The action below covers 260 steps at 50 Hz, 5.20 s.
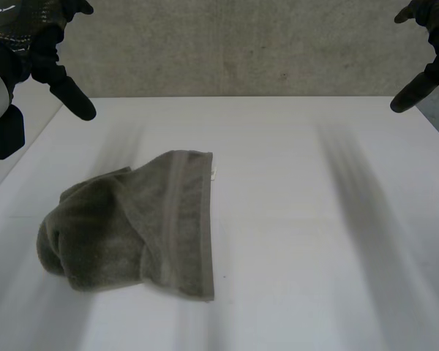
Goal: Fold the towel.
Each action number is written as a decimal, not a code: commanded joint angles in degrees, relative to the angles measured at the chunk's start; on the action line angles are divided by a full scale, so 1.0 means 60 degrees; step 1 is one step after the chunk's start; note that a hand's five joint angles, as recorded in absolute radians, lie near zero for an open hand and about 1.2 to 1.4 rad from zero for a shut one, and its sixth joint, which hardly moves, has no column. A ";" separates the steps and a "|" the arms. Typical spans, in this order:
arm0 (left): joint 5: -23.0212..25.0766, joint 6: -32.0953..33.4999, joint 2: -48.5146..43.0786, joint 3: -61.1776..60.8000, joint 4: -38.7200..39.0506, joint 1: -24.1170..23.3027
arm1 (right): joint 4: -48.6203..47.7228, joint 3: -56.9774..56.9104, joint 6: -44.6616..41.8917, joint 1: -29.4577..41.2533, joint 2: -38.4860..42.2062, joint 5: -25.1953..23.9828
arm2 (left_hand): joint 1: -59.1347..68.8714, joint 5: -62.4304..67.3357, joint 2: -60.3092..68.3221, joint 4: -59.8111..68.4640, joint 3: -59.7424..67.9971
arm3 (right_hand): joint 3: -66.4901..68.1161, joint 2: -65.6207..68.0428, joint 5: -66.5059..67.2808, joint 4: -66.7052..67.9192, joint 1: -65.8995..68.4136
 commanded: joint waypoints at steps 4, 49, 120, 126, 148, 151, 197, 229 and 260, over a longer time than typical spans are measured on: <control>0.0345 0.0082 0.0103 -0.0742 0.0124 -0.0072 | 0.0015 0.0301 -0.0539 0.0234 0.0034 -0.0870 | 0.0035 -0.0167 0.0092 0.0095 0.0082 | -0.0692 -0.0895 -0.0681 -0.1035 -0.0571; 0.5107 0.3583 -0.2299 -0.6076 0.2878 0.6197 | -0.2329 0.0141 0.2272 0.6224 0.6258 -0.0666 | 0.0034 -0.0167 0.0091 0.0094 0.0081 | -0.0692 -0.0895 -0.0681 -0.1035 -0.0571; 0.4580 -0.1793 -0.2505 -0.1857 -0.0036 -0.0834 | -0.0571 0.3480 -0.2224 -0.1187 -0.0801 -0.3990 | 1.1582 1.1380 1.1638 1.1641 1.1628 | 1.0975 1.0772 1.0986 1.0632 1.1096; 0.4478 -0.1822 -0.2664 -0.1142 0.0445 -0.0834 | -0.0688 0.3084 -0.2268 -0.1113 -0.0333 -0.3829 | 1.1582 1.1380 1.1638 1.1641 1.1628 | 1.0975 1.0772 1.0986 1.0632 1.1096; 0.2444 0.0287 -1.0092 0.7047 0.0916 -0.0893 | -0.2281 -0.0754 -0.2928 0.0395 0.5205 0.0240 | 0.0696 0.0494 0.0753 0.0756 0.0743 | 1.0975 1.0772 1.0986 1.0632 1.1096; 0.2033 0.0214 -0.9903 0.6918 0.0858 -0.0994 | -0.2723 -0.0608 -0.2752 0.0352 0.5103 0.0681 | -0.0022 -0.0223 0.0035 0.0038 0.0025 | 1.0975 1.0772 1.0986 1.0632 1.1096; -0.1470 -0.0737 -0.7148 0.0237 0.3128 -0.5126 | -0.2885 0.0726 -0.3043 -0.0410 0.5321 0.0668 | 0.2389 0.2188 0.2446 0.2449 0.2436 | 1.0975 1.0772 1.0986 1.0632 1.1096; -0.2480 -0.0812 -0.7221 0.0252 0.4197 -0.4115 | -0.2885 0.0740 -0.3293 -0.0337 0.5512 0.0683 | 0.7408 0.7206 0.7465 0.7468 0.7455 | 1.0975 1.0772 1.0986 1.0632 1.1096; -0.2188 0.1496 -0.6300 0.0277 0.5293 -0.2125 | -0.3003 0.0037 -0.3630 -0.0220 0.5454 0.0595 | 1.1582 1.1380 1.1638 1.1641 1.1628 | 1.0975 1.0772 1.0986 1.0632 1.1096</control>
